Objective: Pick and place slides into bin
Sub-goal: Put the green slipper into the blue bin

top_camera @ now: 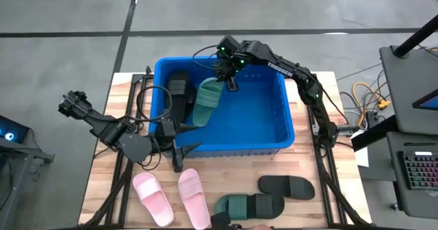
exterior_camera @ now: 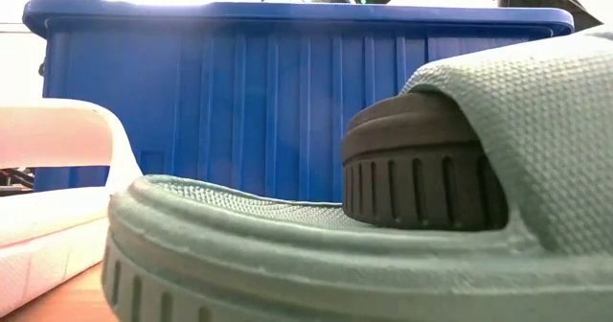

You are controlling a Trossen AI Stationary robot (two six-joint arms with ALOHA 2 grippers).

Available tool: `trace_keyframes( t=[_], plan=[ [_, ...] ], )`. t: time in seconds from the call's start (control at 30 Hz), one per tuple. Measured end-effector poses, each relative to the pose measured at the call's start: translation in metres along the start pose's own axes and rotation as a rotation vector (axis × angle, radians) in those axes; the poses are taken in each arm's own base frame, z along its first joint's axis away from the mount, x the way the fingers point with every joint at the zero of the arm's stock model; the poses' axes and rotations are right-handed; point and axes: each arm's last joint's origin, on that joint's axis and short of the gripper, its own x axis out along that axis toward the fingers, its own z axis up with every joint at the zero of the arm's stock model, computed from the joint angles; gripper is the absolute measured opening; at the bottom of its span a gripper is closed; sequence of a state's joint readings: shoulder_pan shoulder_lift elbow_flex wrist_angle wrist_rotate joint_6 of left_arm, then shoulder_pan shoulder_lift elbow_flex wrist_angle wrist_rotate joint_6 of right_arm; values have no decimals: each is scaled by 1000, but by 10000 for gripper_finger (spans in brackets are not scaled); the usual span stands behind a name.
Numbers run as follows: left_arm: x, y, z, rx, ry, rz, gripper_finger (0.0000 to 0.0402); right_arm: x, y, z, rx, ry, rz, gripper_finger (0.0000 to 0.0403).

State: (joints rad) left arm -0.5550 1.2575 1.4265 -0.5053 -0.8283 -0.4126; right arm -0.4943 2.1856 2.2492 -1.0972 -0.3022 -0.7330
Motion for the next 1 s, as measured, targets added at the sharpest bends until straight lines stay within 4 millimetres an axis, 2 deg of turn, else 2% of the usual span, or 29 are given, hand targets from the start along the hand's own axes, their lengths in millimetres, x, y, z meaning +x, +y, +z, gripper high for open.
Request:
trace_keyframes(
  t=[0.23, 0.37, 0.7, 1.0],
  plan=[
    [0, 0, 0, -2, 0, 0, 233, 26, -2, -13, 2, 61, -53, 14],
    [0, 0, 0, -2, -1, 0, 233, 34, 0, -19, -2, 135, -100, 14],
    [1, 1, 0, -2, 0, 3, 233, 36, -7, -19, -49, 193, -237, 14],
    [1, 1, -1, 3, 4, 6, 233, 39, -7, -20, -189, 165, -188, 14]
  ],
)
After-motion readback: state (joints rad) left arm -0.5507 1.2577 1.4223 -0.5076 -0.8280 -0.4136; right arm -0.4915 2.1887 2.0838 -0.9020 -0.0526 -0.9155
